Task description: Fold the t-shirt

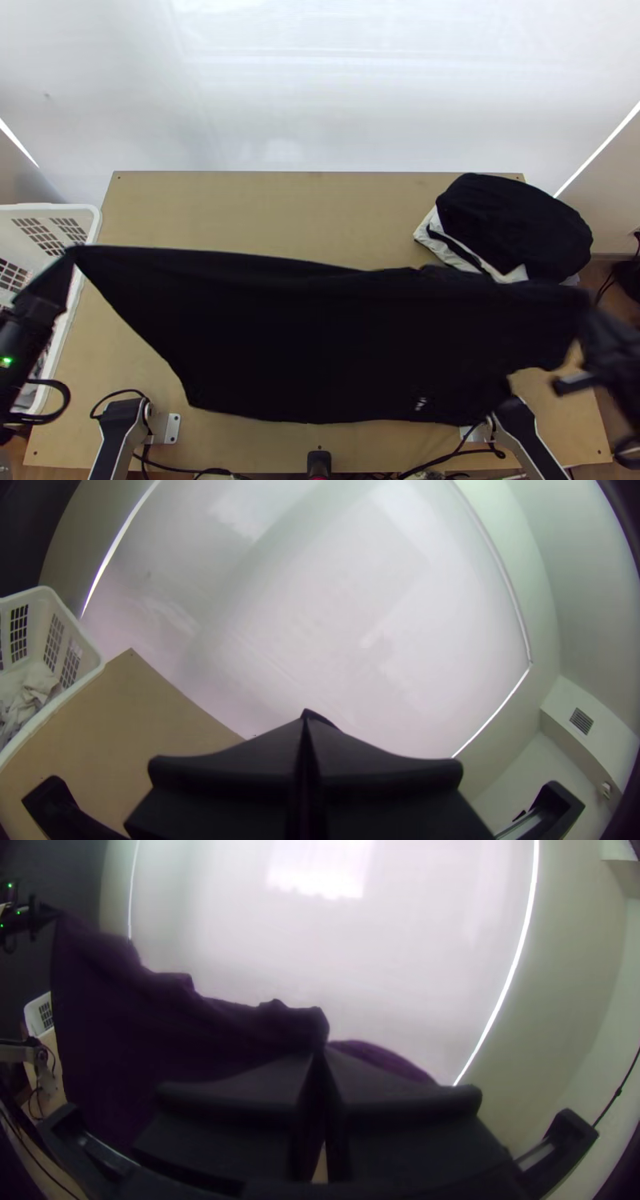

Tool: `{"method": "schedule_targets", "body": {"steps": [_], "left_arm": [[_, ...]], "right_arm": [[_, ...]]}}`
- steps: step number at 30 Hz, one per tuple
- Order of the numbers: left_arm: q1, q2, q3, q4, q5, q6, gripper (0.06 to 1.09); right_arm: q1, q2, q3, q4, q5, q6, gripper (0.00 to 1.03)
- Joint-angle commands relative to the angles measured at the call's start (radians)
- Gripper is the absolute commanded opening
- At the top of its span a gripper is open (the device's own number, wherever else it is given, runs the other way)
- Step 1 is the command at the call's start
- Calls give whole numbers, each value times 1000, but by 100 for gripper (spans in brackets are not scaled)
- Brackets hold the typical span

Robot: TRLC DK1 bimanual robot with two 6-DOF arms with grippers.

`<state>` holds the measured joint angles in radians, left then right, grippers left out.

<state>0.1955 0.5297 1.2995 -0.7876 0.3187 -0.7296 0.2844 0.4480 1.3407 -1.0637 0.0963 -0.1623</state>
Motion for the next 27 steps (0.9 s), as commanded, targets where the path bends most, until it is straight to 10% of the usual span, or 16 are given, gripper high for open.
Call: {"method": "schedule_targets", "body": {"steps": [1,15,27], "left_arm": [[2,-56,-178,-16,6,2,9],[-77,378,-428,392,-86,136,9],[-156,1185,267,318,-161,188,9]], "right_arm": [[47,-54,-408,159,-32,21,3],[122,600,-407,838,-33,-3,3],[62,1181,213,795,-72,-17,3]]}}
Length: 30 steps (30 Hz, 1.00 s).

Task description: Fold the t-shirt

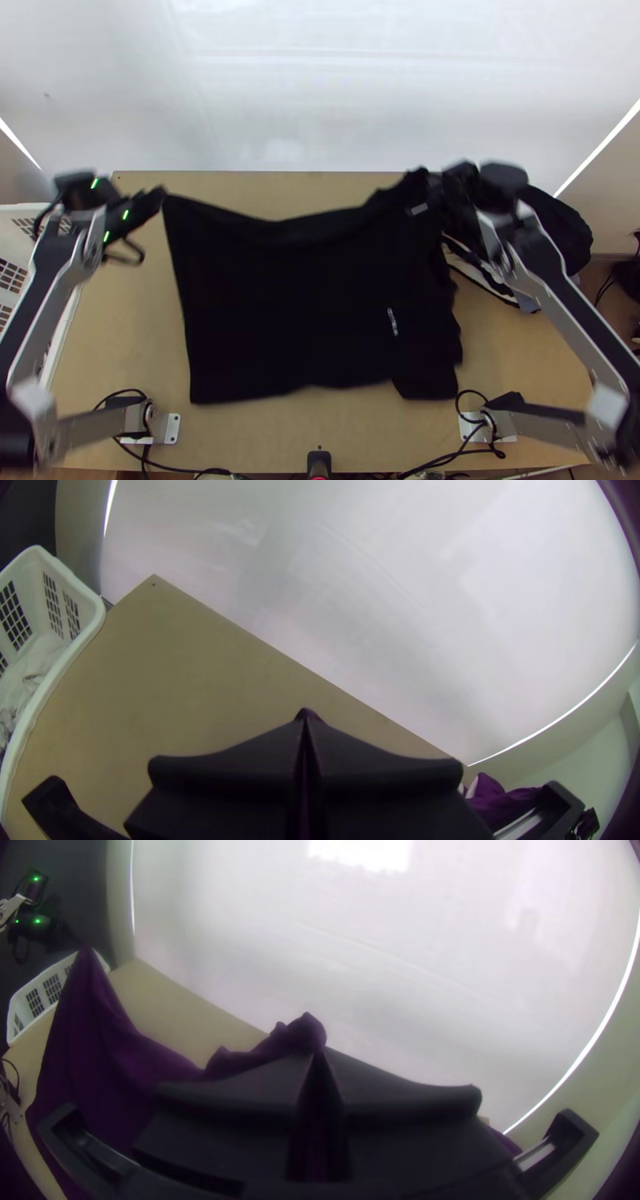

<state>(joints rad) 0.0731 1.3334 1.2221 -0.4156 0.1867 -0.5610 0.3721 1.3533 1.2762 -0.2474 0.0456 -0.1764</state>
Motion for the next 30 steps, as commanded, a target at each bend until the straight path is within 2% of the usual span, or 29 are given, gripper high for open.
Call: {"method": "schedule_targets", "body": {"steps": [1,8,14,16,18,23,25,30], "left_arm": [[-35,417,379,-55,-29,19,9],[-16,530,504,-49,-29,1,9],[-6,452,772,-181,-12,-88,9],[-1,383,844,-224,16,-134,9],[-1,270,850,-226,33,-168,9],[1,-69,771,-169,26,-220,9],[16,-189,689,-127,13,-231,9],[50,-389,582,-198,8,-234,9]], "right_arm": [[-29,300,301,-23,-26,-3,3],[-48,374,416,-29,-30,17,3],[-117,305,700,-182,-118,193,3],[-147,221,750,-219,-156,245,3],[-168,102,750,-231,-158,270,3],[-234,-204,684,-329,-158,253,3],[-254,-303,664,-400,-156,213,3],[-260,-467,675,-601,-151,158,3]]}}
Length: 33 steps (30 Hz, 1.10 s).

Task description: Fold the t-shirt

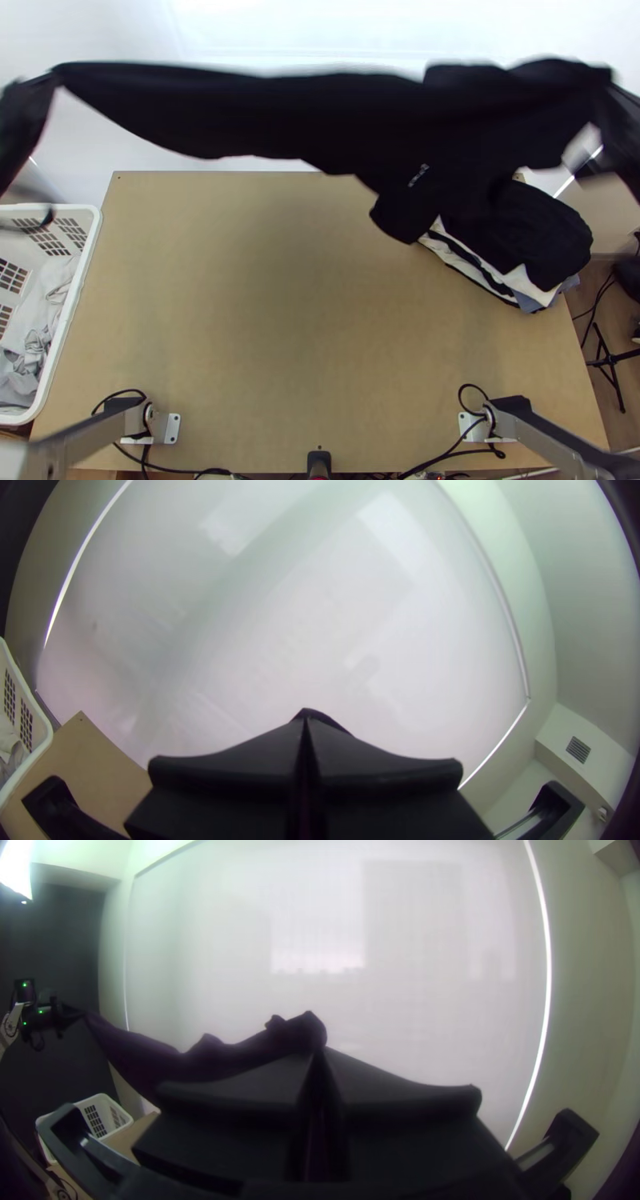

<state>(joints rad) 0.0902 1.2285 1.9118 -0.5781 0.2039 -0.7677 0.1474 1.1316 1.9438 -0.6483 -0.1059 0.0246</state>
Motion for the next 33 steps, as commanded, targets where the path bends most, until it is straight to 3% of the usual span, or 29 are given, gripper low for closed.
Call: {"method": "schedule_targets", "body": {"steps": [1,13,18,24,29,33], "left_arm": [[34,-307,-120,-51,-9,-28,9],[65,-373,-154,-115,-8,-38,9],[66,-409,-309,-117,-8,-24,9],[51,-520,-770,-48,9,84,9],[-12,-535,-1082,55,11,182,9],[-96,-432,-1215,212,-21,208,9]], "right_arm": [[-35,-259,18,-235,3,-41,3],[-34,-293,95,-360,18,-40,3],[11,-309,-94,-358,14,-32,3],[112,-386,-603,-162,12,40,3],[133,-348,-945,56,12,34,3],[133,-219,-1065,219,11,-26,3]]}}
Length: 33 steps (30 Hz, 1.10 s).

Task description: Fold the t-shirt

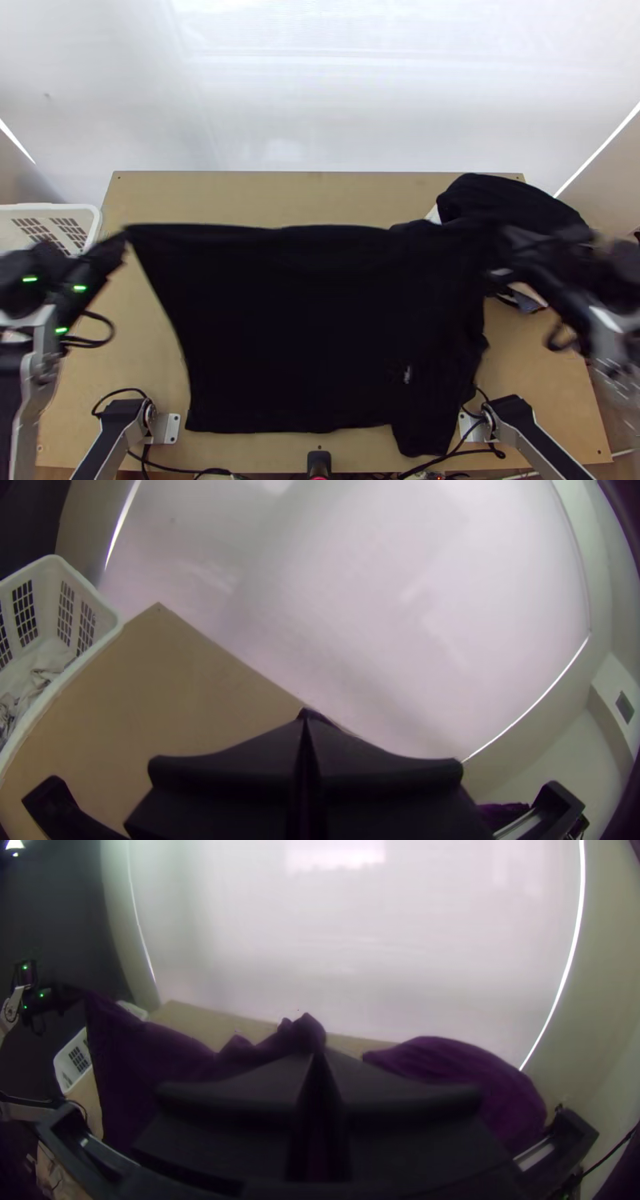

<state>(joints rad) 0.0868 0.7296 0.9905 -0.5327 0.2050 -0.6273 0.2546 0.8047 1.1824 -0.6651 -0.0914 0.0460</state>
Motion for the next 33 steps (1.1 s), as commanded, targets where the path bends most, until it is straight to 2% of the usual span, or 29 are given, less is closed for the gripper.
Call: {"method": "schedule_targets", "body": {"steps": [1,7,15,23,33], "left_arm": [[-107,99,-309,197,-22,72,9],[-186,292,-337,366,-36,69,9],[-196,470,-309,507,-55,55,9],[-124,683,-181,539,-56,63,9],[-48,900,14,540,-85,57,9]], "right_arm": [[25,146,-306,256,-4,-63,3],[-17,298,-270,332,-14,-113,3],[-15,395,-244,415,-21,-123,3],[8,574,-168,526,-21,-117,3],[12,792,-17,565,-21,-115,3]]}}
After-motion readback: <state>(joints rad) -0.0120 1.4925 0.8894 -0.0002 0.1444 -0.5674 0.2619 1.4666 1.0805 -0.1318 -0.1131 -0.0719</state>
